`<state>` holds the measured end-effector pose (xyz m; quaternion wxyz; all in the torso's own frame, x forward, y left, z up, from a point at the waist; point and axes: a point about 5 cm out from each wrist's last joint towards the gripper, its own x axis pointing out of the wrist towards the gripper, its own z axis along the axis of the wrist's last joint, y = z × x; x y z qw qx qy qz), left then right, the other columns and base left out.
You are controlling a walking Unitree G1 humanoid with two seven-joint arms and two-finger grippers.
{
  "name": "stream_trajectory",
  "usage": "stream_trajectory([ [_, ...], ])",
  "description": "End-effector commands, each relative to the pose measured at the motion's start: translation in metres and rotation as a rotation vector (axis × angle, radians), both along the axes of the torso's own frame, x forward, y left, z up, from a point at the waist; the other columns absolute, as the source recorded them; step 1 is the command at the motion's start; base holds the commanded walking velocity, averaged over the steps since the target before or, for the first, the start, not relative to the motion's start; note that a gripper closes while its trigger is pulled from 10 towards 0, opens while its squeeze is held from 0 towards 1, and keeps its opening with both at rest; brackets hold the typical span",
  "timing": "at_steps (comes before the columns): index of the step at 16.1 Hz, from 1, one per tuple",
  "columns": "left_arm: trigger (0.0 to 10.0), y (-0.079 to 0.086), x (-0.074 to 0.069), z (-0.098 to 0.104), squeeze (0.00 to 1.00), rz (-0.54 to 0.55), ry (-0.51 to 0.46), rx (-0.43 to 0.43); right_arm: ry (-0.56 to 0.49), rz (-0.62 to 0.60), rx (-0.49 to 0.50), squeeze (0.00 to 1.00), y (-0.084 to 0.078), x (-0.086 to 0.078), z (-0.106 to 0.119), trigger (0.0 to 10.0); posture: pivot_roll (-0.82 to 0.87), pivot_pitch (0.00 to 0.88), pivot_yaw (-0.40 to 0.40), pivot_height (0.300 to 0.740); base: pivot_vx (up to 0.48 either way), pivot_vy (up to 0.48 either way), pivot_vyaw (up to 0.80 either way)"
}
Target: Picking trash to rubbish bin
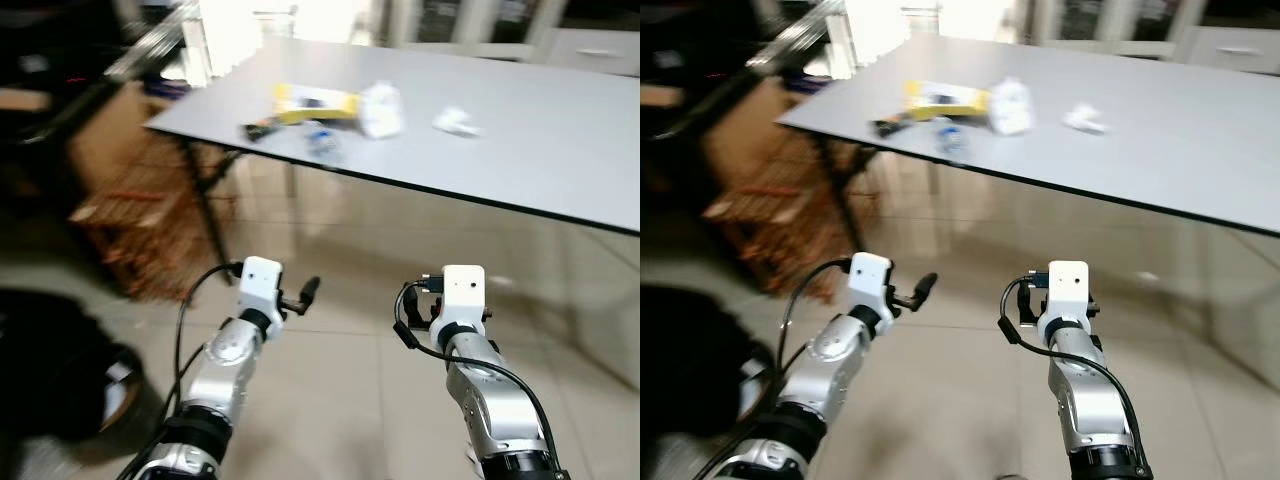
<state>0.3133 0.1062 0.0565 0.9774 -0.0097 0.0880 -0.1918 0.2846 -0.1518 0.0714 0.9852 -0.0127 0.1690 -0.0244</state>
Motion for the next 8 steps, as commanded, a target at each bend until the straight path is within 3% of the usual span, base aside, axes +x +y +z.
stream_trajectory([
  [1,10.0,0.0020,0.0038,0.0066,0.00,0.008,-0.019,-0.006,-0.020,0.004,-0.004,0.00,0.0017,0.0026,0.0036,10.0,-0.09,0.039,0.035,0.740,0.000,0.000,0.00],
  [3,10.0,-0.0006,0.0036,0.0091,0.00,-0.008,-0.031,-0.016,-0.026,0.013,-0.009,0.00,0.0040,0.0032,0.0047,10.0,-0.09,0.038,0.035,0.740,0.000,0.000,0.00],
  [8,10.0,-0.0039,0.0033,0.0062,0.00,-0.021,-0.018,-0.016,-0.040,0.018,-0.028,0.00,0.0037,0.0048,0.0067,10.0,-0.10,0.033,0.037,0.740,0.325,0.000,0.00],
])
